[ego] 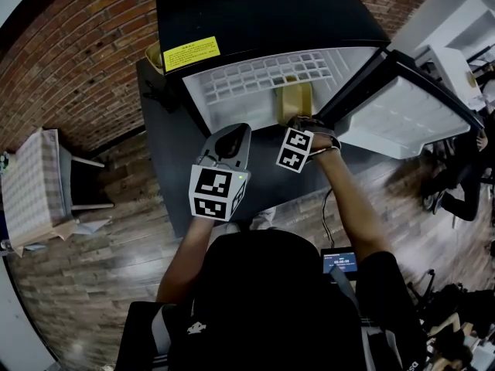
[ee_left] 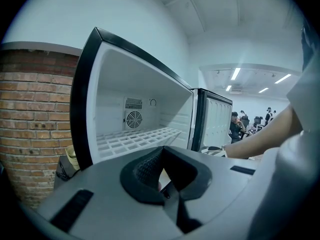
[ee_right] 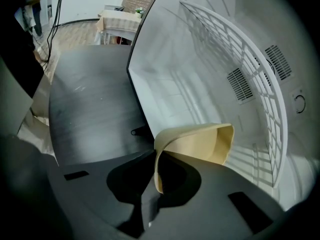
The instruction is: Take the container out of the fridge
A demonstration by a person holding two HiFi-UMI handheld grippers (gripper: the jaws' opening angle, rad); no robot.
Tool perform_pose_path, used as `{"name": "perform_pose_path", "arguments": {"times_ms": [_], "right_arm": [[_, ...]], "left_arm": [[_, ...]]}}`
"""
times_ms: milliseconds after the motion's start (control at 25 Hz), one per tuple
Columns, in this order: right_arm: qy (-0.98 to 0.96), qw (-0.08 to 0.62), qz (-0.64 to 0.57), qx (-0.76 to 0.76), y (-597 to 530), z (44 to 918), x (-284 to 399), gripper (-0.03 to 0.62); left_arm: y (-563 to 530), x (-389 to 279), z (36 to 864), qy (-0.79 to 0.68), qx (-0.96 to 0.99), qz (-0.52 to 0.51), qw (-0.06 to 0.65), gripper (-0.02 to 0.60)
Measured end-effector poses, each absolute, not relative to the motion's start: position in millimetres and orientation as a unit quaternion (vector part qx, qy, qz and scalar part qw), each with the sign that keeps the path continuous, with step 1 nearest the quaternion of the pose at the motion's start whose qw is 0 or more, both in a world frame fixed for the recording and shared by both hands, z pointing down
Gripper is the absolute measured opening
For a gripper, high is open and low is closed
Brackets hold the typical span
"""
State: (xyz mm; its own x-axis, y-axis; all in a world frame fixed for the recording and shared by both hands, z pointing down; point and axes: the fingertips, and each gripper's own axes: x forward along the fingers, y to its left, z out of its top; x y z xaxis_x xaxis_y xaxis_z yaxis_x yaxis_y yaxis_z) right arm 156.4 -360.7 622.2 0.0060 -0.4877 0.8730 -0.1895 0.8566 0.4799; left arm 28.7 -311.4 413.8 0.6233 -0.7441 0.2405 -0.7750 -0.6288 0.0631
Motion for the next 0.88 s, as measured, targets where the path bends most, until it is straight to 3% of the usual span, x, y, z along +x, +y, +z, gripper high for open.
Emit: {"name": "perform_pose_path", "arguments": {"times_ms": [880], "right_arm": [[-0.682, 0.678, -0.094, 0.257, -295, 623, 133, 0.049]], "left_arm": [[-266, 4, 411, -0.390, 0.913, 0.092, 0.077, 0.014]]}}
